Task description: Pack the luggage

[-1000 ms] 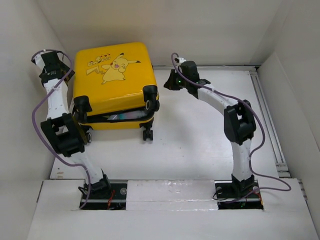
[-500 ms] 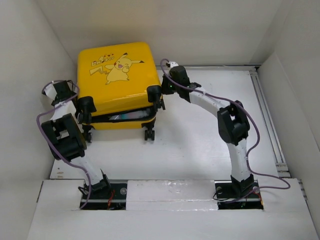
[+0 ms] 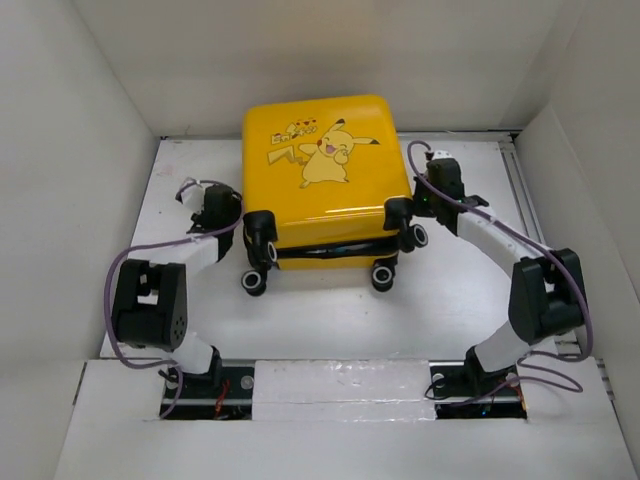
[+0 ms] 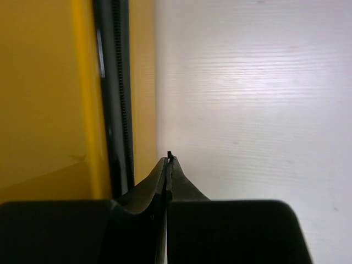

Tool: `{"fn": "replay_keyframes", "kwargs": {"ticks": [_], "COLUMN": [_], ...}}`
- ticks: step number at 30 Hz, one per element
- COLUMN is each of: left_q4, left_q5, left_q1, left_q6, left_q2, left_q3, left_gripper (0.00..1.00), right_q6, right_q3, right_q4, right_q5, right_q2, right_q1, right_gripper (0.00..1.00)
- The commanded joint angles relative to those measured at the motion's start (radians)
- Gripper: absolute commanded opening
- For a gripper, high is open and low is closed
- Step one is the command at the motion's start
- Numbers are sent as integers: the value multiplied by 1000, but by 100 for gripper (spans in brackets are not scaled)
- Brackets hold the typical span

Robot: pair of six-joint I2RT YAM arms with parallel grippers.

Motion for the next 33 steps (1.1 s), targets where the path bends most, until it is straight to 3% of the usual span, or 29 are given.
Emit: {"fn": "replay_keyframes", "kwargs": {"ticks": [1, 4, 7, 11, 16, 19, 23, 26, 29, 31, 33], "left_q4": [79, 100, 91, 104, 169, 226, 239, 229, 229, 229, 229], "left_q5": [344, 323, 314, 305, 367, 392, 342, 279, 260, 222, 194], "left_q1": [-196, -196, -196, -196, -196, -206, -307, -419, -488, -517, -538], "left_q6": [-35, -20, 20, 49, 58, 46, 37, 23, 0, -14, -37], "left_q2": [-108, -142, -151, -151, -151, -161, -180, -198, -236, -291, -336], "left_q3": [-98, -144, -144, -144, -205, -247, -281, -292, -327, -365, -388], "left_gripper": [52, 52, 52, 52, 52, 52, 52, 52, 52, 52, 52], "right_q6": [78, 78, 78, 44, -5, -16, -25, -25, 30, 59, 84], "right_q3": [-1, -1, 39, 209, 509, 594, 842, 948, 832, 613, 464], "right_q4": [161, 124, 113, 17, -111, -125, -184, -252, -174, -99, 11], "right_q5": [-173, -162, -268, -267, -294, -338, -368, -331, -265, -204, -143], "right_q2": [-70, -66, -12, 99, 293, 405, 563, 629, 513, 400, 217], "right_q1": [74, -35, -169, -201, -96, -37, 96, 139, 139, 86, 23], "right_gripper": [0, 0, 8, 11, 12, 12, 12, 4, 0, 0, 9]}}
